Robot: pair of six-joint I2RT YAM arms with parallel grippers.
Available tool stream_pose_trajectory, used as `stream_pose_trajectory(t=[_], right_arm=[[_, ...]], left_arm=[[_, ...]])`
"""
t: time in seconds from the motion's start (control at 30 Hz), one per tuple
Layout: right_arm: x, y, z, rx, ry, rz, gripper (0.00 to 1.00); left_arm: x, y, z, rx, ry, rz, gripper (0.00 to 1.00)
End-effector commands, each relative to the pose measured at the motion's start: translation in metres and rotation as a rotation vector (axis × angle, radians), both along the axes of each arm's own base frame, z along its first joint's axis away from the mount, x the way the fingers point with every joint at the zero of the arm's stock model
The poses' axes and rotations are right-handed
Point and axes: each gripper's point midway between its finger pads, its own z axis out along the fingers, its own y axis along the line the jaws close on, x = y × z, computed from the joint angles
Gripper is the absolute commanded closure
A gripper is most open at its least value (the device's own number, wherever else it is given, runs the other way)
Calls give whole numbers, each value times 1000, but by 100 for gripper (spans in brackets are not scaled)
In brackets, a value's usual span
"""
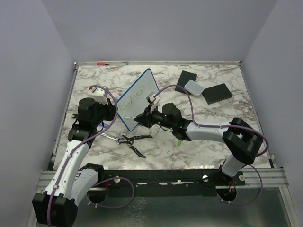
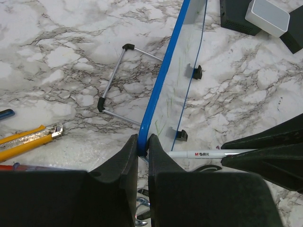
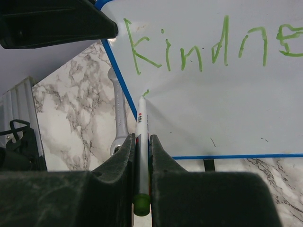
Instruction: Write a sentence on the whiteboard
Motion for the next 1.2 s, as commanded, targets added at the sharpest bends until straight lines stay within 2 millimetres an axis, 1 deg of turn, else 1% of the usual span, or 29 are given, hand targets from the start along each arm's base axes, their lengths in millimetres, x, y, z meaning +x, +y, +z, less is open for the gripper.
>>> stream_pose_trajectory(t=[0.0,0.27,0.5,0.63,0.8,0.97,1.17], right_arm=[[10,-9,-18,-50,21,-94,99],[12,-15,-26,-61,33,-126,99],[13,-20,-27,-66,32,-151,99],[11,-17,-31,-74,37,-131,99],[2,-10,-34,-88,28,-71,99],[-3,-4,-32,-91,15,-41,99],[-7,-2,-33,-97,13,-32,99]], left_arm=[[-1,2,-4,18,2,3,97],[-1,2,-3,18,1,4,97],[-1,2,-4,18,2,3,97],[-1,2,-4,18,3,4,97],[-1,2,-4,18,2,4,97],[-1,2,-4,18,3,3,97],[-1,2,-4,18,3,4,97]])
